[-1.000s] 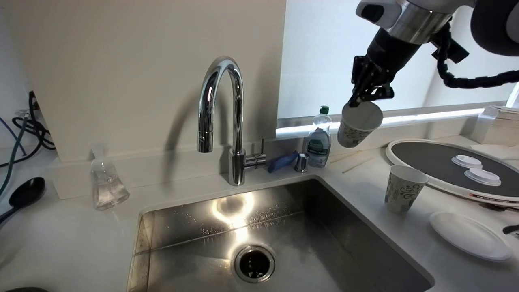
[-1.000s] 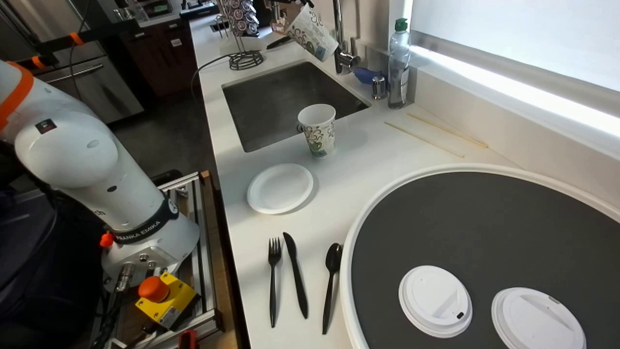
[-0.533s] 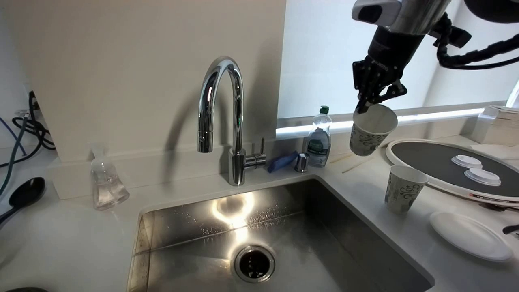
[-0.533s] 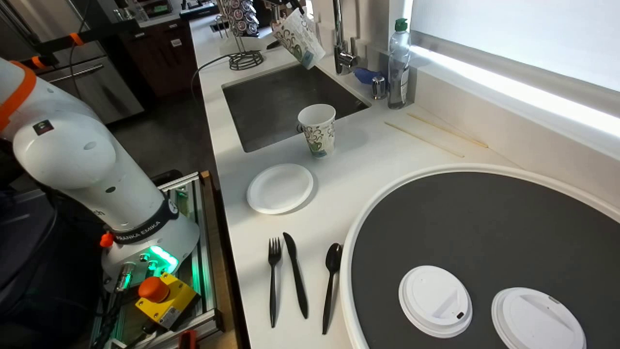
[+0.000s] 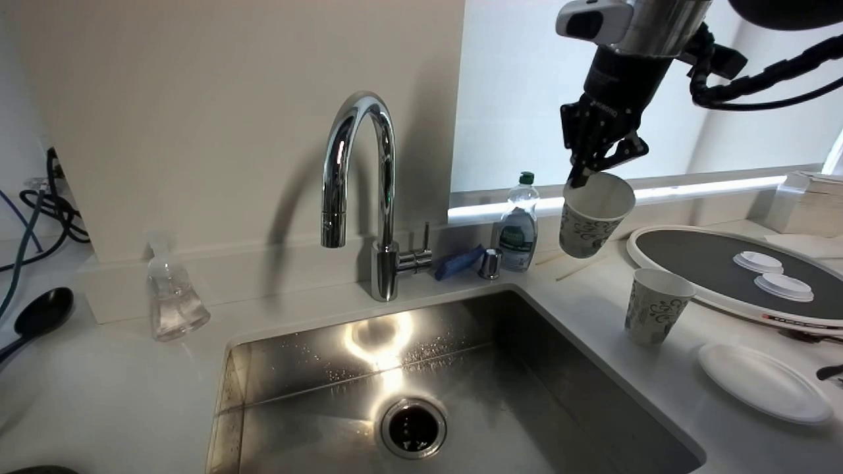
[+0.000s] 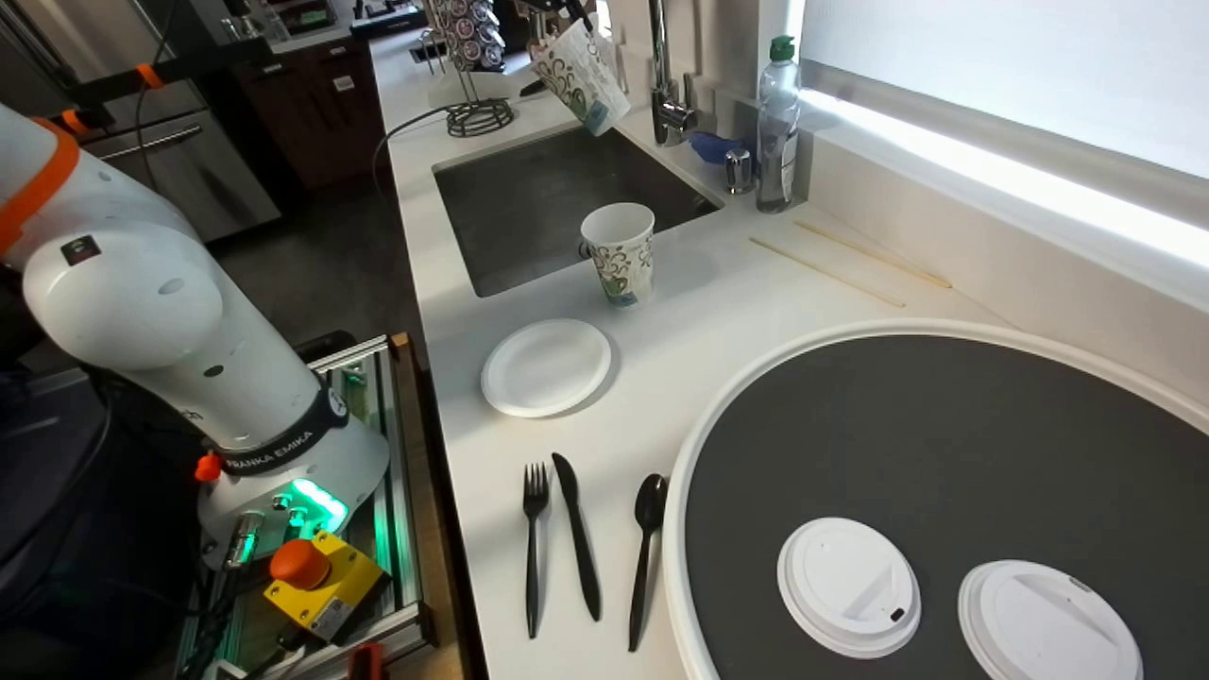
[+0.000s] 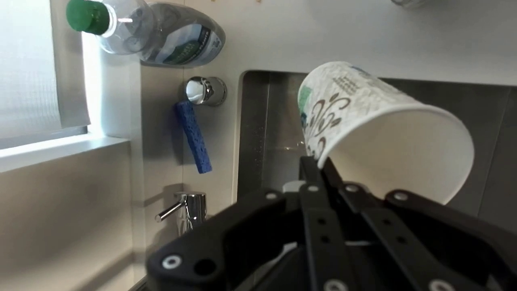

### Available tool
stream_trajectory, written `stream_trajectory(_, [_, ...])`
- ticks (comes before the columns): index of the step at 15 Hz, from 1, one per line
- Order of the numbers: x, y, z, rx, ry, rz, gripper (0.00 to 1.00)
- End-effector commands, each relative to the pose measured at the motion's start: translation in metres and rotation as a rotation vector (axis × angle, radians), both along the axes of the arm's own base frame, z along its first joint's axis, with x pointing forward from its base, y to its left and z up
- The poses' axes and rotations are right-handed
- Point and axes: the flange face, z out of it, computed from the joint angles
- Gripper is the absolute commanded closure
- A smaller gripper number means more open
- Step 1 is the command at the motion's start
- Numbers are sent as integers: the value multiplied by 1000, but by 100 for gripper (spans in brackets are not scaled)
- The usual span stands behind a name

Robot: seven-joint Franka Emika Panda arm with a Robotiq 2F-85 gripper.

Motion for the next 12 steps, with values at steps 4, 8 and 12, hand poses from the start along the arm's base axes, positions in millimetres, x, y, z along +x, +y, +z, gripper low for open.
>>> stream_trajectory(4, [-12, 19, -11, 347, 32, -48, 99])
stream_trajectory(8, [-17, 29, -26, 531, 87, -88, 99])
stream_trajectory(12, [-23, 36, -41, 733, 125, -130, 99])
